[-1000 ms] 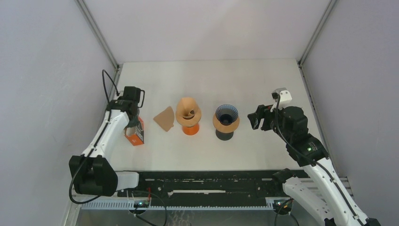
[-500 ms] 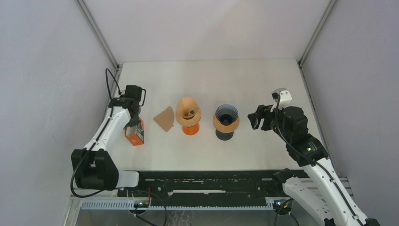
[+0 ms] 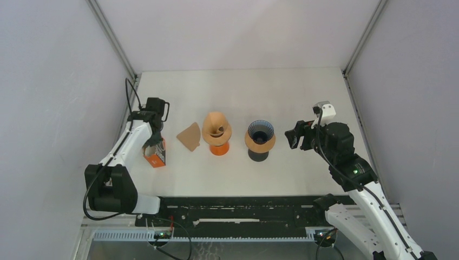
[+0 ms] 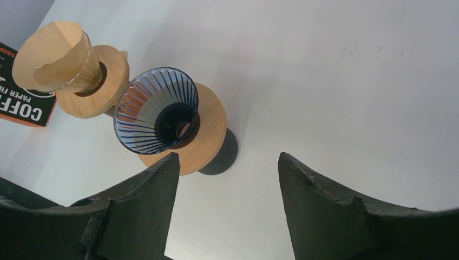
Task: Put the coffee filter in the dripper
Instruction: Pick up the coffee filter from the coffee filter holder.
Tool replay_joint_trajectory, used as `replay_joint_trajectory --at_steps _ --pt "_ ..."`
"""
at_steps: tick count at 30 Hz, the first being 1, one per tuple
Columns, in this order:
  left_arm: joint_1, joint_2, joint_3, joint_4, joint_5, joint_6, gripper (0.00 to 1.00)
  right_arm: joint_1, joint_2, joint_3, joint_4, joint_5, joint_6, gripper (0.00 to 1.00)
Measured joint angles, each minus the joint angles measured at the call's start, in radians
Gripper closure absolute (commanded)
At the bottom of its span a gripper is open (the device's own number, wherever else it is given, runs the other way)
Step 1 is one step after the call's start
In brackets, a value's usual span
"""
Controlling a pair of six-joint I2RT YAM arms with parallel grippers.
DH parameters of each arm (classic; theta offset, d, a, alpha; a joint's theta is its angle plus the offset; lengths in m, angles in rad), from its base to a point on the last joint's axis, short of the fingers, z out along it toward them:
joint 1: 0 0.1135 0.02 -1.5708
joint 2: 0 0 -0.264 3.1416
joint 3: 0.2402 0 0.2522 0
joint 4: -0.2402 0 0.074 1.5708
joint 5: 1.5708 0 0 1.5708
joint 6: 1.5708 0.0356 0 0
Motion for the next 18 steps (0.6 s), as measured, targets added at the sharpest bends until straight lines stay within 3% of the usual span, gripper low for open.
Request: replay_joint_trajectory --at_steps 10,18 --pt "0.001 -0.002 0.0 0.005 0.044 0.003 0.82 -0.005 0.0 0.0 0.0 0.0 0.0 0.25" --pt "0.001 -0.017 0.0 0.005 0.039 0.009 0.76 -0.006 0.0 0.0 0.0 -0.003 0.0 0.25"
